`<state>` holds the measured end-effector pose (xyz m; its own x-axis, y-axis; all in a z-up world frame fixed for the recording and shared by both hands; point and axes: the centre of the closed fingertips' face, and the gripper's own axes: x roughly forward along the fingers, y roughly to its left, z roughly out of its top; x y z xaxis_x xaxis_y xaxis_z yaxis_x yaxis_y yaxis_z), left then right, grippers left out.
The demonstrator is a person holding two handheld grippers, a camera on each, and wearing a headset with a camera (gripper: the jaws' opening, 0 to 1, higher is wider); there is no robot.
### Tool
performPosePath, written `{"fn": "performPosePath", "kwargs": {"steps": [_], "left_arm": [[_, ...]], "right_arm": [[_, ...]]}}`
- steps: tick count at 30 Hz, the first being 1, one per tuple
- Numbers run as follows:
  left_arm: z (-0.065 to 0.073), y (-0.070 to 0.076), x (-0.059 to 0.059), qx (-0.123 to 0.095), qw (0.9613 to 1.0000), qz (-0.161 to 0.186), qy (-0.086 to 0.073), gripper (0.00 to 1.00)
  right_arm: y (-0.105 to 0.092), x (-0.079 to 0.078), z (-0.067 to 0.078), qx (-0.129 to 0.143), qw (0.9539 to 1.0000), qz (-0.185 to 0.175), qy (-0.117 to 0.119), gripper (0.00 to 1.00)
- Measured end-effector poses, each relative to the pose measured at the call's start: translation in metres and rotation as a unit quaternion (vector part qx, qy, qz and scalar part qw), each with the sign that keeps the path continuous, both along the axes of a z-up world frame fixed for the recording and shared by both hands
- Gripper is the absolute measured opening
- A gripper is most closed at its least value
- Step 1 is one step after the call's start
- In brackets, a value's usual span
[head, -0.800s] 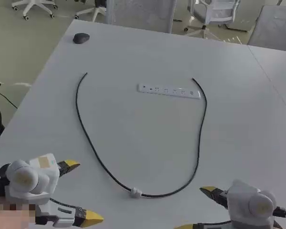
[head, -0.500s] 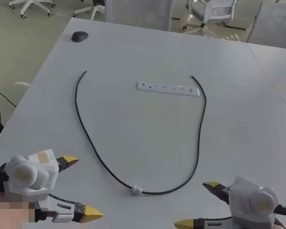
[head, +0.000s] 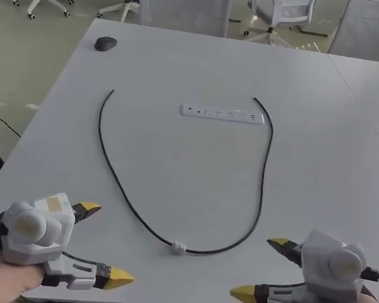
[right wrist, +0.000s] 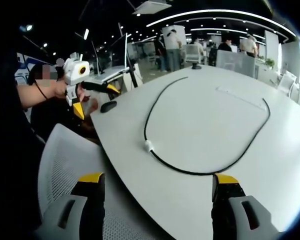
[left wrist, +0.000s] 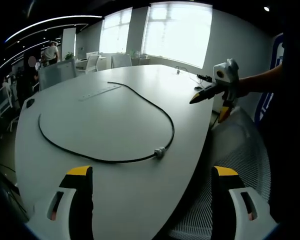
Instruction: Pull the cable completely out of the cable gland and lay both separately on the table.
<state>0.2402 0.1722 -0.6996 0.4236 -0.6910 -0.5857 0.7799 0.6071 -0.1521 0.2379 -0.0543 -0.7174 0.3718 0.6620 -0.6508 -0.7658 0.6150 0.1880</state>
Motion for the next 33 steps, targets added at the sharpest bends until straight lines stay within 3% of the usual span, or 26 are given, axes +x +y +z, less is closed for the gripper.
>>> {"fn": "performPosePath", "kwargs": {"steps": [12,24,33], "left_arm": [[-0.007,-0.002,0.001,0.008,1.0000,-0.003,0.003,0.98],[-0.009,-0.001,-0.001,0.010,0.9999,0.001,0.008,0.97],[-0.009,-0.006,-0.002,0.005,0.9999,0.007,0.010,0.97]], "right_arm": [[0.019,0.019,0.005,-0.001,0.9997,0.024,-0.008,0.85],[0.037,0.038,-0.002,-0.017,0.9983,0.056,-0.007,0.80],[0.056,0.042,-0.011,-0.038,0.9944,0.099,-0.002,0.72]]}}
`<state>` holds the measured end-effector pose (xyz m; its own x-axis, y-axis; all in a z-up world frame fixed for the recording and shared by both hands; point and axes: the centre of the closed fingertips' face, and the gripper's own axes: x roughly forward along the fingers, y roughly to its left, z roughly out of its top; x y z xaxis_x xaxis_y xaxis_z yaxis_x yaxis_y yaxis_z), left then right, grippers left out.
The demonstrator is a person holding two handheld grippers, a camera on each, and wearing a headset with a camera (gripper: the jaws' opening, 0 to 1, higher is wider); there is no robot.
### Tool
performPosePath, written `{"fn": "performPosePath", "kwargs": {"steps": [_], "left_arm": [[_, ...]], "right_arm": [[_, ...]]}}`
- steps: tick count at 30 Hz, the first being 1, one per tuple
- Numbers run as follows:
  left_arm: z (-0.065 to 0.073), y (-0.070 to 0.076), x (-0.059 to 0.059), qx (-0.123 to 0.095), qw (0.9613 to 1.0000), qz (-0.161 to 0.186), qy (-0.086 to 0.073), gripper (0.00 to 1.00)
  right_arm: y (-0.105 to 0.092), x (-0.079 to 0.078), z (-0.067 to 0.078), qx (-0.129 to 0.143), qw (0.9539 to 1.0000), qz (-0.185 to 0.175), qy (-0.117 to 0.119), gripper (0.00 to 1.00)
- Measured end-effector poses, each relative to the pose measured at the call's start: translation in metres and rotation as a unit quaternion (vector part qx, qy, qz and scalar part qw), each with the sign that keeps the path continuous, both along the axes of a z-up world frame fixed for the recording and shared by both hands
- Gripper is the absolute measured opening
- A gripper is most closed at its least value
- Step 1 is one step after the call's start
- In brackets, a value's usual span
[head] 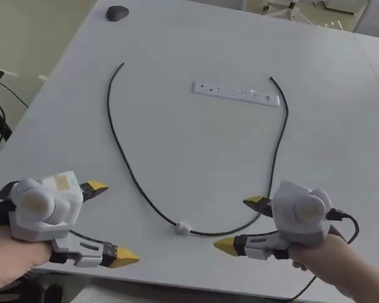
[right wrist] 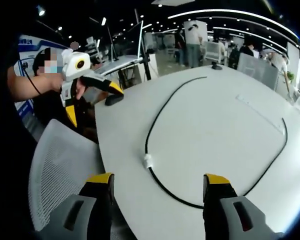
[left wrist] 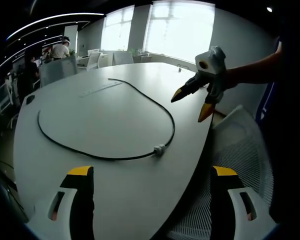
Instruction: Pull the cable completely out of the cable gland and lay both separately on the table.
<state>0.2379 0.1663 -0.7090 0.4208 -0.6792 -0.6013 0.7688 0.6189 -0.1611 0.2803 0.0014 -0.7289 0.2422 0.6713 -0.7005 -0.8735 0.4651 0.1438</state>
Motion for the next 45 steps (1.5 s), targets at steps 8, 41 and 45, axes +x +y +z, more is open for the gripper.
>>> {"fn": "performPosePath", "kwargs": {"steps": [8,41,45], "left_arm": [[-0.007,-0.002,-0.002,-0.004,0.9999,0.006,0.008,0.96],[-0.020,-0.002,-0.010,-0.004,0.9998,0.007,0.020,0.94],[-0.023,0.000,-0.011,-0.006,0.9997,0.011,0.022,0.94]], "right_arm": [[0.016,0.004,-0.007,-0.016,0.9994,0.028,0.010,0.66],[0.050,0.001,-0.062,-0.097,0.9883,0.113,0.032,0.42],[0.056,-0.002,-0.070,-0.109,0.9852,0.128,0.033,0.40]]}}
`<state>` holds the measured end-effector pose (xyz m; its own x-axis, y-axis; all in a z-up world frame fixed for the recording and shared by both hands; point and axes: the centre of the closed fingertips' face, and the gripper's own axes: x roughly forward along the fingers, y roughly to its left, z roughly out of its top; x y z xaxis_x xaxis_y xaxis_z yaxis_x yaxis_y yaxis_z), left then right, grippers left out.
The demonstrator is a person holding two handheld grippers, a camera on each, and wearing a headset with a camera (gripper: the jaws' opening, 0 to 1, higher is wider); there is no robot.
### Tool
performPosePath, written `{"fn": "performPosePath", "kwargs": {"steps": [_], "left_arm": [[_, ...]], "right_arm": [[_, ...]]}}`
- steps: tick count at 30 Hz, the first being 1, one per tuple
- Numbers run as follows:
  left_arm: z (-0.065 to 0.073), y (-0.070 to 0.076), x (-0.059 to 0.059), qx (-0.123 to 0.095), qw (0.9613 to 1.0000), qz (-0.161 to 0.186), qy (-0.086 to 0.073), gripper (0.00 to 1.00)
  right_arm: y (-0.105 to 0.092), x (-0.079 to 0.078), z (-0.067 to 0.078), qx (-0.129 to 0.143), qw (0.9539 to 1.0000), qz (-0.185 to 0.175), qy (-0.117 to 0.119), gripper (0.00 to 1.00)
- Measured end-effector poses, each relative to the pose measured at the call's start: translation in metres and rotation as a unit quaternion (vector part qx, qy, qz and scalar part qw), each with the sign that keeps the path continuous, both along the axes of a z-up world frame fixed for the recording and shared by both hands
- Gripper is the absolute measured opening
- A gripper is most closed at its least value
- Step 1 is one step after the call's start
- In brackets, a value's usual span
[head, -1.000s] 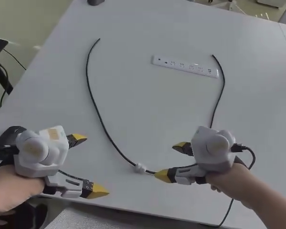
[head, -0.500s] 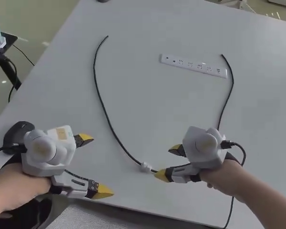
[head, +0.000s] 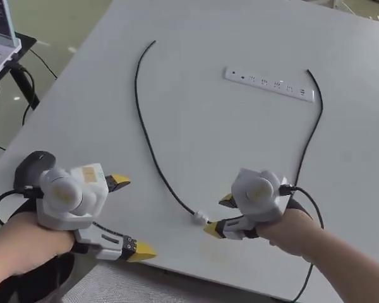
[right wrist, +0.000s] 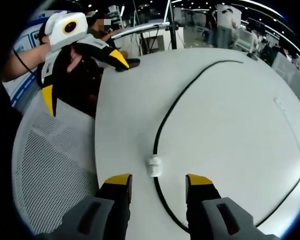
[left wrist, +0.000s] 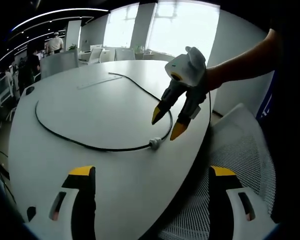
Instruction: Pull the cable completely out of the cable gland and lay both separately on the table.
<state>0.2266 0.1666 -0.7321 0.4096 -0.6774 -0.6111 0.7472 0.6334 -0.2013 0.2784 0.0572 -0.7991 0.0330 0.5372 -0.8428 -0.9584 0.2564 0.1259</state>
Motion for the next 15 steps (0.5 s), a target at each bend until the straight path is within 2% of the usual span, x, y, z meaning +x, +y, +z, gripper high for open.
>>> {"fn": "performPosePath", "kwargs": {"steps": [8,15], "left_arm": [[-0.002,0.000,0.001,0.004,1.0000,0.000,0.000,0.93],[-0.003,0.002,-0.002,0.003,1.0000,0.004,0.003,0.92]], "right_arm": [[0.006,-0.001,-0.012,-0.012,0.9998,0.016,0.001,0.29],[0.007,0.000,-0.019,-0.021,0.9996,0.017,0.006,0.24]]}}
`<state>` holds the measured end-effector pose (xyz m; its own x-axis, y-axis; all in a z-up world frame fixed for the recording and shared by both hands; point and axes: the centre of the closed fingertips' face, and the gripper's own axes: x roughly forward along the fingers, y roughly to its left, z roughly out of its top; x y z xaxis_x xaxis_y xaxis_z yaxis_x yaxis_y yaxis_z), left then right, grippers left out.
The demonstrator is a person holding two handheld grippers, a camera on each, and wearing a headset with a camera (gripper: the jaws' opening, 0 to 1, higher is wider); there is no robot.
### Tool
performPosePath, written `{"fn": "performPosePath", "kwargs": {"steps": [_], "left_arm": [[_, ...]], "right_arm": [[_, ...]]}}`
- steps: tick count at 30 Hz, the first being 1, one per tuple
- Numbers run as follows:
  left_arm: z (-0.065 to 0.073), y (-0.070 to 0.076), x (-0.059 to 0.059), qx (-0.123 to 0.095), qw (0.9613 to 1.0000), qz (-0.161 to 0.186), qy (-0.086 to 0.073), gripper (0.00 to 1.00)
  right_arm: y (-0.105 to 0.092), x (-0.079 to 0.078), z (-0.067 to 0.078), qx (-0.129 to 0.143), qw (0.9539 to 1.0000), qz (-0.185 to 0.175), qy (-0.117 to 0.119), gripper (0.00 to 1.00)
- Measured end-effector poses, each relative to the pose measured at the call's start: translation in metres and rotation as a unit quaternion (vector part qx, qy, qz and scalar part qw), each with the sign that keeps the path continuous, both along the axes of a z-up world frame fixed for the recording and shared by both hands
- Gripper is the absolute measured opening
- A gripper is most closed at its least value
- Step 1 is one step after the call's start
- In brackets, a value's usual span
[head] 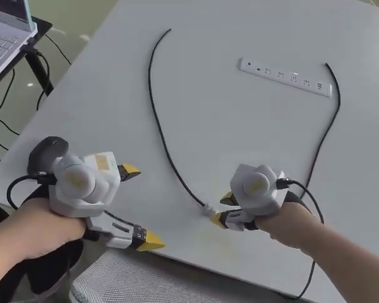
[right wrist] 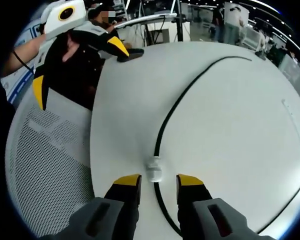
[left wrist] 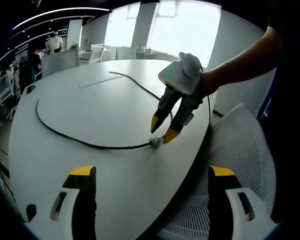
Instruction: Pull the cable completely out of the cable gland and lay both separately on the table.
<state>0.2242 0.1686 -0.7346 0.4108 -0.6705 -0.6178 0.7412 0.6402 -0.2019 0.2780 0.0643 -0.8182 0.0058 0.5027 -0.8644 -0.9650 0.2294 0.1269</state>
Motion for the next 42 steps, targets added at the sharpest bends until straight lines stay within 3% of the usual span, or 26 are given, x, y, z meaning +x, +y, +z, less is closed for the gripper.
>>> {"fn": "performPosePath", "kwargs": {"steps": [17,27,42], "left_arm": [[-0.004,0.006,-0.003,0.002,1.0000,0.007,0.006,0.91],[-0.003,0.005,-0.004,0.000,1.0000,0.006,0.005,0.90],[0.011,-0.011,0.003,0.002,0.9998,-0.020,-0.007,0.91]], "right_arm": [[0.007,-0.003,-0.008,-0.005,0.9999,0.010,0.006,0.09],[0.006,-0.002,-0.007,-0.012,0.9998,0.013,-0.001,0.08],[0.004,-0.006,0.018,-0.005,0.9998,0.010,0.016,0.07]]}}
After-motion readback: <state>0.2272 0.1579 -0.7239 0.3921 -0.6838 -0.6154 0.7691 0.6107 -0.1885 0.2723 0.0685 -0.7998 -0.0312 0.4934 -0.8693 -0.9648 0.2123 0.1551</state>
